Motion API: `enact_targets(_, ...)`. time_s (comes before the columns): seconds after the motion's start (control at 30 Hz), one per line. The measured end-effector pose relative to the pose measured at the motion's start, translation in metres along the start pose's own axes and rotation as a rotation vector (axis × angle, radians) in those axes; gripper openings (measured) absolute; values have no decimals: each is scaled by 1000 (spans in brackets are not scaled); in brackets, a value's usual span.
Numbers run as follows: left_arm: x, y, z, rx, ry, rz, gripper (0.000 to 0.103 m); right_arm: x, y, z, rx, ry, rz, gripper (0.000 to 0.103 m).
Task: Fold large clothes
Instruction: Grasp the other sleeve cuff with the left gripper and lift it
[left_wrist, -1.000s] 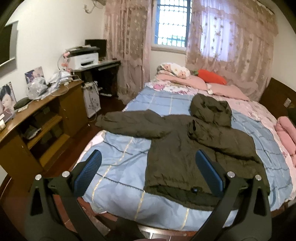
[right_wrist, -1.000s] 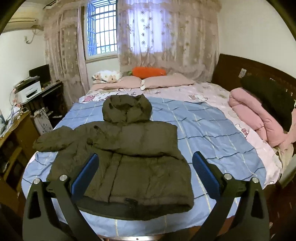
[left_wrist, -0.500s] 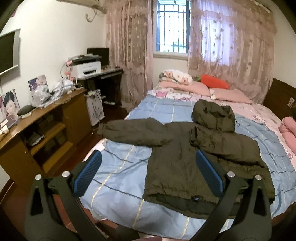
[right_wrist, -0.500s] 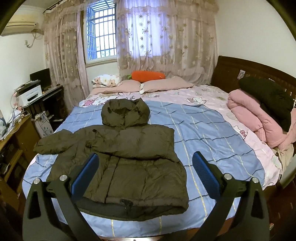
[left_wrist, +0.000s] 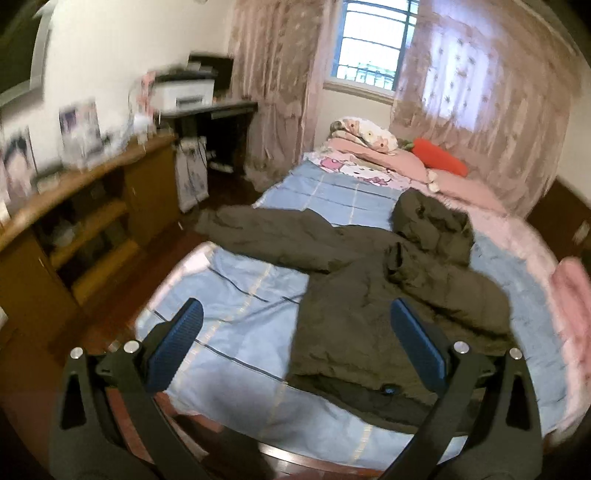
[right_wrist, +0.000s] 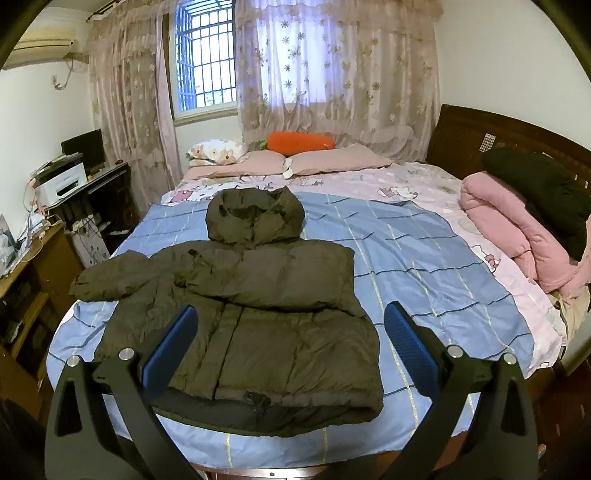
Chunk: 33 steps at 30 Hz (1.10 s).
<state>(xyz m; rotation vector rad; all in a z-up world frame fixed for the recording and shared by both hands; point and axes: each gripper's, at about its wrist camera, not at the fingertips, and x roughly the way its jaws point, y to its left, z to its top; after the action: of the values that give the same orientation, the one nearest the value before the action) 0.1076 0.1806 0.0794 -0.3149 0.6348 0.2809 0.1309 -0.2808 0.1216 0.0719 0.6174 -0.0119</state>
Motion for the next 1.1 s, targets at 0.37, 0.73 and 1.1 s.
enact_targets(0.37, 62, 95, 17, -510, 244, -275, 101, 22, 16, 0, -30, 56, -2, 101)
enact_targets(0.73, 153, 160, 42, -761, 176, -475, 101, 37, 29, 0, -20, 58, 12, 101)
enact_targets(1.1, 289, 203, 31, -909, 180, -519, 101, 55, 48, -7, -87, 113, 22, 101)
